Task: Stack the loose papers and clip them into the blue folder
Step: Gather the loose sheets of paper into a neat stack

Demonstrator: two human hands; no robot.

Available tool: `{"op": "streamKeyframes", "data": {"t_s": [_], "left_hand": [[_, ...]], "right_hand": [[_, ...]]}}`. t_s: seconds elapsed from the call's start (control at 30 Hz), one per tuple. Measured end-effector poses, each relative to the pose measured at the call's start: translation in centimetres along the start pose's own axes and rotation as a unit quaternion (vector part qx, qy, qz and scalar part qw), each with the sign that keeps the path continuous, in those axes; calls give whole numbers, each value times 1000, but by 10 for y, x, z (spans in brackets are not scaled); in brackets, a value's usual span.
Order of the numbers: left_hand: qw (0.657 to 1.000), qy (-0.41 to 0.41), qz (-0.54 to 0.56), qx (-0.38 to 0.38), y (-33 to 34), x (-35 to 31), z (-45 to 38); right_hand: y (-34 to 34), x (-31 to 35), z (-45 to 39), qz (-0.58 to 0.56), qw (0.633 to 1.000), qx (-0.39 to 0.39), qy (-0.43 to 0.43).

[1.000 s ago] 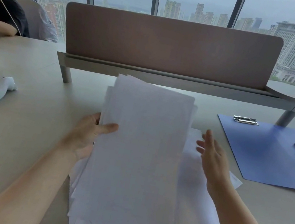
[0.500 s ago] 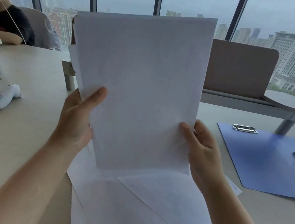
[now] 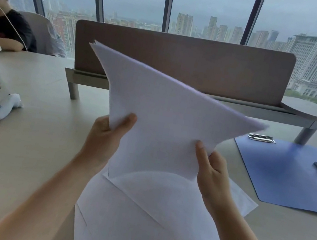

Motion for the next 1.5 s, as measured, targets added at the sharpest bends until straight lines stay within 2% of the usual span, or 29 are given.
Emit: {"op": "streamKeyframes", "data": {"t_s": [0.17,0.27,0.33,0.4,0.47,0.5,0.63,0.73,0.8,1.0,1.17,1.3,1.4,1.5], "left_hand": [[988,-138,68,34,-2,38,10],[985,-161,54,-17,-10,51,6],[983,-162,59,-65,-19,54,-1],[974,-179,88,-106,-33,61,-6],[961,-221,127,-105,-43,69,-7],[954,-245,147,-93,-45,74,-5],[922,-295,241,-62,-49,80,-4],[915,-296,270,-39,-48,81,-7],[914,-295,276,-37,-46,82,-7],[919,-300,252,-40,-44,82,-4],[937,-280,203,-53,-41,76,-2],[955,-260,127,-59,-40,74,-1],[963,-241,104,-60,-33,71,1],[970,-223,75,-65,-31,69,2]], "right_hand": [[2,-7,2,28,999,18,34],[-6,-20,-2,100,992,2,81],[-16,-29,-5,187,974,-3,126],[-26,-36,-5,354,918,23,177],[-33,-40,-3,509,831,58,217],[-34,-41,-3,551,799,75,230],[-35,-39,-8,600,754,94,250],[-37,-36,-13,635,723,93,255],[-39,-36,-16,645,715,90,256],[-45,-37,-16,617,732,94,275],[-48,-36,-19,490,828,110,250],[-46,-34,-19,308,921,58,233],[-45,-37,-15,188,951,1,244],[-41,-42,-10,104,957,-26,271]]}}
Point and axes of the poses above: each hand's wrist, its own z-axis away from the middle knuckle, its own y-axis out of the palm, x = y × z, the point moved 3 cm from there along -z, towards the middle knuckle, and after that the axes turned 8 degrees about x, right-handed, at the moved point
